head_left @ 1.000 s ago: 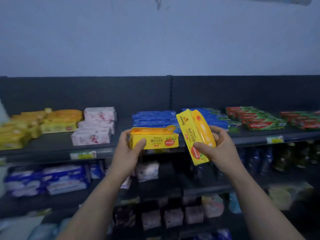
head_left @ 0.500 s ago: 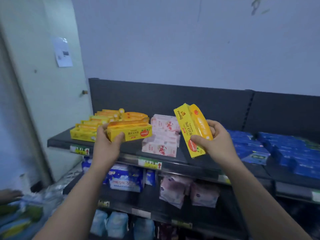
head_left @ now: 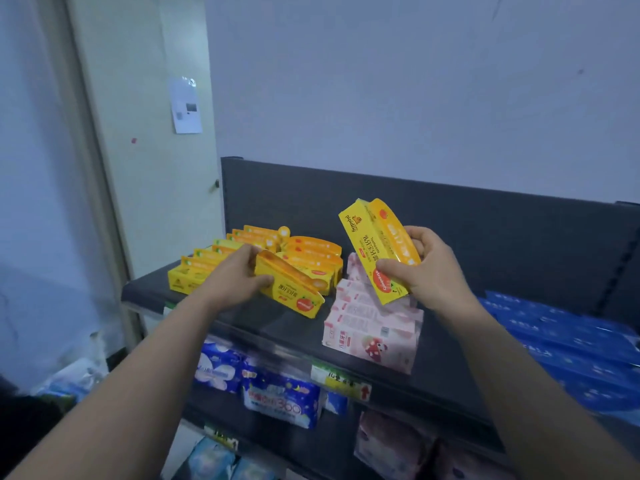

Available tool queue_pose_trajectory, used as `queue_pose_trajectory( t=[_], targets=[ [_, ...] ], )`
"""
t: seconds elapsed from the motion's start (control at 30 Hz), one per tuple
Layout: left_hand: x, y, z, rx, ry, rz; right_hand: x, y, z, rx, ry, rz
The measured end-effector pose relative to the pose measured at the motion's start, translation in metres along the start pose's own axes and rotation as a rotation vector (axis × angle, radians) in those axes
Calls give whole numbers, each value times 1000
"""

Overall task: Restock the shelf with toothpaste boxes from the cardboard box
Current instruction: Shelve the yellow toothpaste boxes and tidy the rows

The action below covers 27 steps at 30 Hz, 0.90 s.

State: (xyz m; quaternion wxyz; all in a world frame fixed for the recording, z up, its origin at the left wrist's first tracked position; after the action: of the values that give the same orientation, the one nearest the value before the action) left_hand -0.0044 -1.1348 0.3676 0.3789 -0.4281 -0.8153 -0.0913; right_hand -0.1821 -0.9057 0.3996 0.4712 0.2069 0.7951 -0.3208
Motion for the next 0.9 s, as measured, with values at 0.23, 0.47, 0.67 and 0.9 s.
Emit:
queue_pose_trajectory(
  t=[0.23,0.47,0.67,0.9],
  targets=[
    [-21,-58,-2,-150,-229,20,7,-32,9,13,22,53],
    [-27,-104,-6,-273,-709,54,7,-47,13,101,42,116],
    [-39,-121,4,-314,-807,92,7,-46,24,87,126,134],
    [-50,-129,5,-256,-776,184,6,-51,47,13,240,156]
  ],
)
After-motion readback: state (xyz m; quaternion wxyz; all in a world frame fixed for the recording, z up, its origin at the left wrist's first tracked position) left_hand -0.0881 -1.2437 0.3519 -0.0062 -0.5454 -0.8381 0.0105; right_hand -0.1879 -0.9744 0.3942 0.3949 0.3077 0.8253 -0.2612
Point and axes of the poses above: each hand's wrist, its own y-axis away from the middle knuckle, its own z-axis out of the palm, x = y × z, the point moved 1 cm from there along -y, towards the middle knuckle, and after that the axes turned 8 degrees about -x, right-handed, at the moved point
